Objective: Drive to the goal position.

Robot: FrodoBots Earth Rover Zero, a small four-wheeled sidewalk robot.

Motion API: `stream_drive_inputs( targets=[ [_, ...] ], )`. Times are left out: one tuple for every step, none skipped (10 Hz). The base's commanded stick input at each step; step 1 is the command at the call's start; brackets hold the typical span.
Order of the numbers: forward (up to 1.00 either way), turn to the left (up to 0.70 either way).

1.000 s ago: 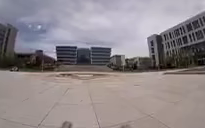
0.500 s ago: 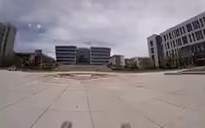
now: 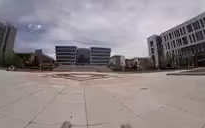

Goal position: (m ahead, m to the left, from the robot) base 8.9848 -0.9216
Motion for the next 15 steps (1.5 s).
stream_drive_inputs(
  targets=[
    [0.7,0.0],
    [0.7,0.0],
    [0.7,-0.01],
    [0.7,-0.05],
    [0.7,-0.1],
    [0.7,-0.07],
    [0.7,0.0],
    [0.7,0.0],
    [0.7,0.0],
    [0.7,0.0],
    [0.7,0.0],
    [0.7,0.0],
    [0.7,0.0],
    [0.7,0.0],
    [0.7,0.0]
  ],
)
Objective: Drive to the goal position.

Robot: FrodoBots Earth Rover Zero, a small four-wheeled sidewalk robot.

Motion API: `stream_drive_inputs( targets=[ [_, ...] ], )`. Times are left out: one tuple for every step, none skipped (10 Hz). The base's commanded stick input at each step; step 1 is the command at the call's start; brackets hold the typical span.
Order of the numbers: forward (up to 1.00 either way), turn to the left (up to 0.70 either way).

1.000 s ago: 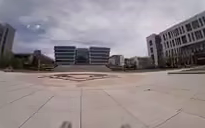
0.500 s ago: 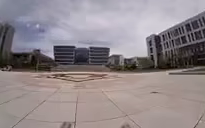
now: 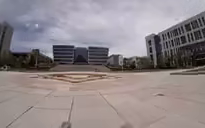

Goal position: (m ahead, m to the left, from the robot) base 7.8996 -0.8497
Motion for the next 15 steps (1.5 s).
stream_drive_inputs(
  targets=[
    [0.7,0.0],
    [0.7,0.0],
    [0.7,0.0],
    [0.7,0.0],
    [0.7,0.0],
    [0.7,0.0],
    [0.7,0.0],
    [0.7,0.0],
    [0.7,0.0],
    [0.7,0.0],
    [0.7,0.0],
    [0.7,0.0],
    [0.7,0.0],
    [0.7,0.0],
    [0.7,0.0]
  ],
)
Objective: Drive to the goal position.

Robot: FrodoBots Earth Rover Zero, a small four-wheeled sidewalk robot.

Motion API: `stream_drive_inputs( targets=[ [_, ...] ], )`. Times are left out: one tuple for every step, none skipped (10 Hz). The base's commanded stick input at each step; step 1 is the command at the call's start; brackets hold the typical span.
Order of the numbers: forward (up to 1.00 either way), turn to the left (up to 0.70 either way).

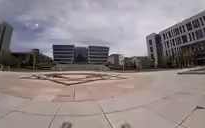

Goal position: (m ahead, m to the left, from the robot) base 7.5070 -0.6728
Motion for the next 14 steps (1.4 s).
stream_drive_inputs(
  targets=[
    [0.7,0.0],
    [0.7,0.0],
    [0.7,0.0],
    [0.7,0.0],
    [0.7,-0.02],
    [0.7,-0.2],
    [0.7,-0.22],
    [0.7,-0.21],
    [0.7,-0.1],
    [0.7,-0.01],
    [0.7,0.0],
    [0.7,0.0],
    [0.7,0.0],
    [0.7,0.0]
  ],
)
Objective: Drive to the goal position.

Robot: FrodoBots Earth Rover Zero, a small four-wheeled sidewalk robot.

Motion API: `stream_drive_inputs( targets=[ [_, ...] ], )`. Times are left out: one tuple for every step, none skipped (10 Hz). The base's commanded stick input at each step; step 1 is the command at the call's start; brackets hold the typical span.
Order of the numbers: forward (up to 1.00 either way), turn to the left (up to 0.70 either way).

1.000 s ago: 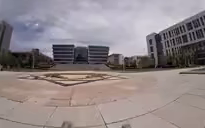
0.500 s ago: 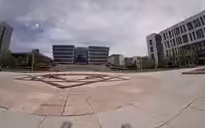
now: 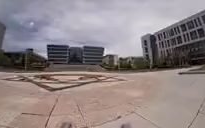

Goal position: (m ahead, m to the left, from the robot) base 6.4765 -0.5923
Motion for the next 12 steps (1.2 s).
stream_drive_inputs(
  targets=[
    [0.7,0.0],
    [0.7,0.0],
    [0.7,0.0],
    [0.7,0.0],
    [0.7,0.0],
    [0.7,0.0],
    [0.7,0.0],
    [0.7,0.0],
    [0.7,0.0],
    [0.7,0.0],
    [0.7,-0.18],
    [0.7,-0.28]
  ],
)
